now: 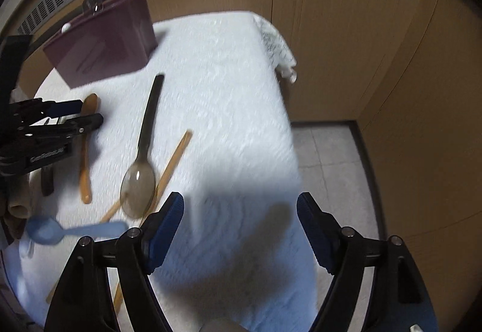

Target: Organize utensils

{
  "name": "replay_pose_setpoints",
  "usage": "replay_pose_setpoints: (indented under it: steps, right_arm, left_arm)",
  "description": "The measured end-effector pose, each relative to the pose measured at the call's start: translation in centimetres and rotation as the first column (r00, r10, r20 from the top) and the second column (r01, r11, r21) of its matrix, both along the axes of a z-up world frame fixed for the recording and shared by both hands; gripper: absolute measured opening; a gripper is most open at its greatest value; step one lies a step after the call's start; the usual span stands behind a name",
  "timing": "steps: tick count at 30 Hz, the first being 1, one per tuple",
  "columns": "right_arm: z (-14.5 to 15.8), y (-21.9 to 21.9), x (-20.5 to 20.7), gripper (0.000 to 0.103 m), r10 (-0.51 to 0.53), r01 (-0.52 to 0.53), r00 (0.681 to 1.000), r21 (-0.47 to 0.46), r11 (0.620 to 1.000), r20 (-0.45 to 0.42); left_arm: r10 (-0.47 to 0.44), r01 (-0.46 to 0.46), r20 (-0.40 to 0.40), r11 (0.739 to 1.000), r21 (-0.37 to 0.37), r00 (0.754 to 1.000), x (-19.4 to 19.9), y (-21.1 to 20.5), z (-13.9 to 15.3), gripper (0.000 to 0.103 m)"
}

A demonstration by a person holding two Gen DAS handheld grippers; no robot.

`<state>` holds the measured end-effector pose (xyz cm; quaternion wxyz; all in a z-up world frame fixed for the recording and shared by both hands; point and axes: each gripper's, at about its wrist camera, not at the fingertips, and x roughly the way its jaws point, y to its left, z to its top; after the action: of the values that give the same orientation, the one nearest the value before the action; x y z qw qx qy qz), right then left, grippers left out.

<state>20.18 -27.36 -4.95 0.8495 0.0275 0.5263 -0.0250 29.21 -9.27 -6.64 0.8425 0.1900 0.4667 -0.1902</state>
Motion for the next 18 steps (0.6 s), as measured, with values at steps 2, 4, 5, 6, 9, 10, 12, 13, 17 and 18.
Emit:
replay_pose_setpoints:
  steps: [2, 4, 5, 6, 9, 10, 12, 13, 17, 18]
  right_arm:
    - [-0.5, 0.8, -0.4, 0.085, 0.007, -0.007, 1.0, 0.016, 1.0, -0.03]
    - [-0.6, 1.6, -0.6, 0.092, 0.011, -0.01, 0.999, 0.022, 1.0, -0.036]
    - [-0.5, 1.9, -0.8, 0.092, 0.012, -0.011, 1.0, 0.036, 0.999, -0.026]
    - [-0.6, 2.2, -1.1, 0.091, 0.014, -0.013, 1.0, 0.059, 0.998, -0.01]
    - [-0.6, 3.6, -1.2, 0.073, 0.028, -0.029, 1.0, 0.071, 0.997, 0.013]
    - [-0.6, 4.0, -1.0, 0.068, 0.038, -0.039, 0.999, 0.066, 0.997, 0.015]
    - [-0.6, 4.7, -0.5, 0.061, 0.058, -0.059, 0.998, 0.058, 0.997, 0.02]
    - [-0.6, 5.1, -0.2, 0.055, 0.069, -0.069, 0.997, 0.037, 0.997, 0.021]
    - [-0.7, 7.0, 1.4, 0.032, 0.142, -0.141, 0.99, -0.035, 0.989, 0.016]
    - [-0.6, 7.4, 1.6, 0.025, 0.165, -0.164, 0.986, -0.044, 0.985, 0.016]
  left_arm:
    - [-0.036, 0.036, -0.003, 0.999, 0.005, 0.999, -1.3, 1.2, 0.1, 0.051]
    - [-0.033, 0.033, 0.005, 0.999, 0.015, 0.999, -2.1, 2.6, 0.2, 0.051]
    - [-0.023, 0.023, 0.006, 1.0, 0.019, 1.0, -2.3, 3.1, 0.3, 0.051]
    - [-0.01, 0.01, 0.006, 1.0, 0.017, 1.0, -2.5, 3.6, 0.4, 0.051]
    - [0.053, -0.054, -0.032, 0.998, -0.045, 0.998, -2.8, 5.5, 1.1, 0.052]
    - [0.072, -0.076, -0.054, 0.994, -0.073, 0.996, -2.8, 5.9, 1.3, 0.052]
    - [0.104, -0.115, -0.097, 0.986, -0.117, 0.99, -2.7, 6.6, 1.7, 0.052]
    - [0.12, -0.134, -0.112, 0.983, -0.129, 0.986, -2.3, 6.3, 1.8, 0.052]
    - [0.174, -0.208, -0.19, 0.962, -0.179, 0.966, -1.6, 7.3, 2.2, 0.052]
    - [0.182, -0.228, -0.228, 0.954, -0.194, 0.956, -1.3, 7.4, 2.1, 0.052]
